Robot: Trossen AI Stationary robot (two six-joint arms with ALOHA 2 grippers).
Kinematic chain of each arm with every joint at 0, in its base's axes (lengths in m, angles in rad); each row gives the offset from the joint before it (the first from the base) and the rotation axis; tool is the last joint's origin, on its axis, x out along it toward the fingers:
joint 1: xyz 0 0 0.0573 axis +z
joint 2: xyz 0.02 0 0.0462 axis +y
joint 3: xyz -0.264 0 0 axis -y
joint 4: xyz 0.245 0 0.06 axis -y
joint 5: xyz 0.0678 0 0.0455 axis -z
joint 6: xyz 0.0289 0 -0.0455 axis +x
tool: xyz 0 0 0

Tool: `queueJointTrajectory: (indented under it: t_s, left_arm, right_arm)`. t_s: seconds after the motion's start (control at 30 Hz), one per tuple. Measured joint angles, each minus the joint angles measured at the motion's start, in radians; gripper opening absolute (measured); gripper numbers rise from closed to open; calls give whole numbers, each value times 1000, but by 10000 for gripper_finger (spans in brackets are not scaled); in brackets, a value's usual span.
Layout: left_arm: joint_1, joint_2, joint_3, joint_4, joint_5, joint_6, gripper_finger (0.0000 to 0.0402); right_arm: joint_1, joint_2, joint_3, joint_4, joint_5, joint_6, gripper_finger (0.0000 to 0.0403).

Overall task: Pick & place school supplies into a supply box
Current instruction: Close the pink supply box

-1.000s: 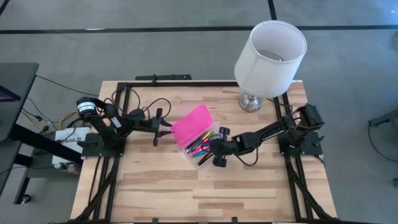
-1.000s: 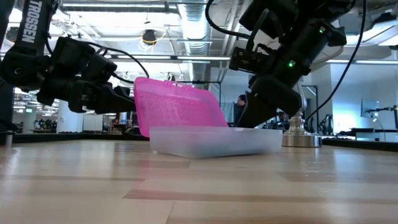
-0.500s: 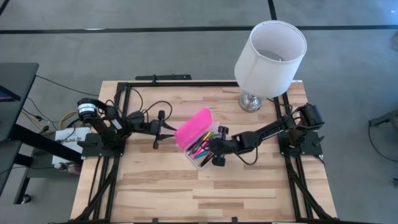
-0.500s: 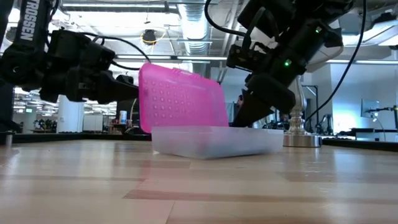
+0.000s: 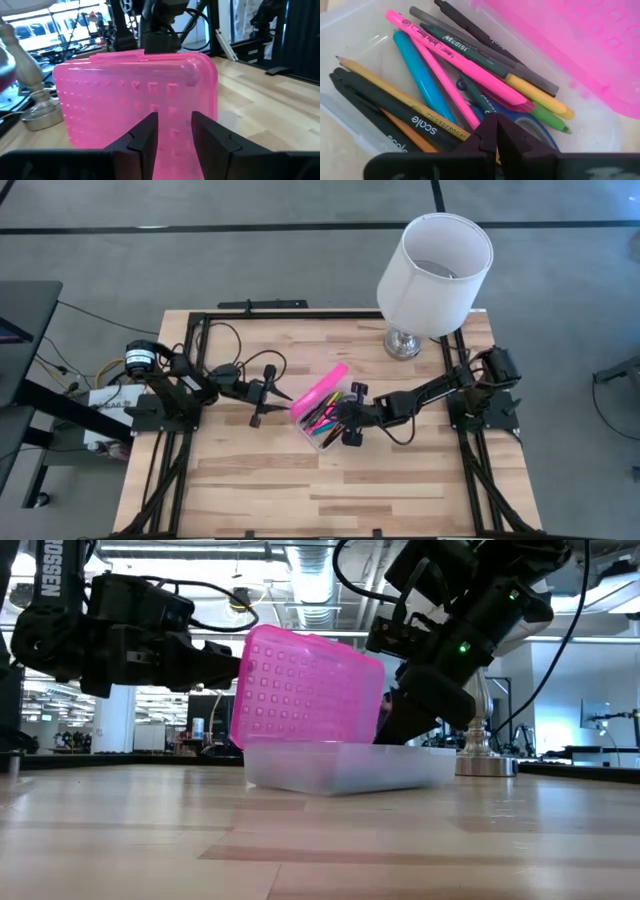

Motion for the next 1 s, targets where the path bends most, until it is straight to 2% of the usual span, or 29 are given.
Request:
queueJointTrajectory:
  t_s: [0.4, 0.6, 1.0]
  left_arm:
    - [-64, 0, 102, -204, -2, 35, 114]
    - [-66, 0, 108, -220, -2, 37, 114]
    - [-86, 0, 109, -225, -2, 37, 114]
  right_arm:
    - [12, 0, 0, -3, 17, -18, 3]
    - [33, 0, 41, -117, 25, 16, 3]
    - [139, 0, 159, -329, 192, 70, 3]
